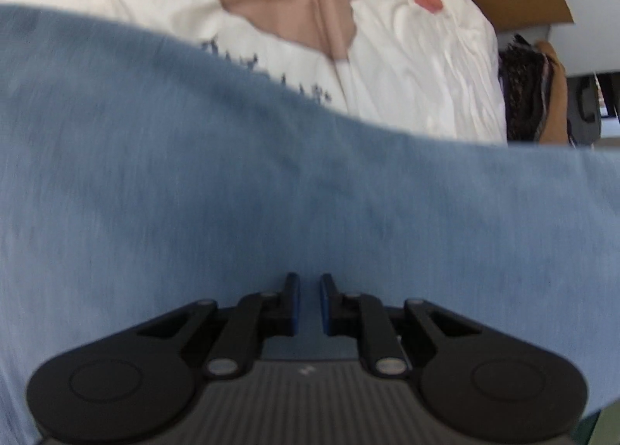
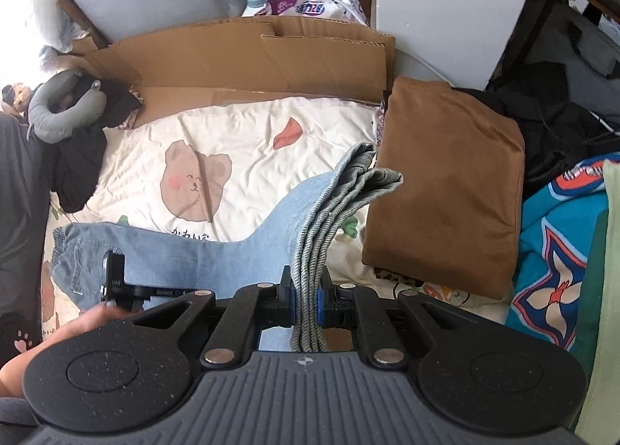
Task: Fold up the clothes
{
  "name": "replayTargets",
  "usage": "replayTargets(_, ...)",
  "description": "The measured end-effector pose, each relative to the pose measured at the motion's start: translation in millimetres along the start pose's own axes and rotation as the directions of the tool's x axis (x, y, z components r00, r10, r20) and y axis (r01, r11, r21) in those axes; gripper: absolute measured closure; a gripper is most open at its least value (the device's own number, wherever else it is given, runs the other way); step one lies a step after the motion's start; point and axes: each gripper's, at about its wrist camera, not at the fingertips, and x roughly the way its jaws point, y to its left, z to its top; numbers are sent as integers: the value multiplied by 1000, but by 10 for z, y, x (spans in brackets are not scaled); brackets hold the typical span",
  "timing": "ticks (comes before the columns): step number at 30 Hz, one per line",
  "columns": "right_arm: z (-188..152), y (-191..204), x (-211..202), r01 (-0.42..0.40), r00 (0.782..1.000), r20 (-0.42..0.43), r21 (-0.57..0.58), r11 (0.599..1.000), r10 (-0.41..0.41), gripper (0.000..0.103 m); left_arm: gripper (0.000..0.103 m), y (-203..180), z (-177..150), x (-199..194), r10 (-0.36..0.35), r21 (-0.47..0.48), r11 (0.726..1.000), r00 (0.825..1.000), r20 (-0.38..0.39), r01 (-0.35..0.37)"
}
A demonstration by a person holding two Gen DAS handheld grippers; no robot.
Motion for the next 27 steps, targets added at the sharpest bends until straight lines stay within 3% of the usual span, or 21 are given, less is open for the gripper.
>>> replayTargets(7,77,144,-31,6,1000,10,-13,1000,-6,95,86,-8,-401,-9,-17,8,1000,998,-52,17)
replayTargets(16,196,417,-99,32,999,14,-34,999,-31,95,83,158,-766,-79,-106,-87,991,992,-62,100)
replayTargets(20,265,589,-179,39,999,21,-51,998,-38,95,73,236,-846,-382,-143,-127,981,990,13,144)
replayTargets(27,373,967,-286,23,999,29,-101,995,-20,95,62,474,-932,-896,-74,-138,986,984,162,97)
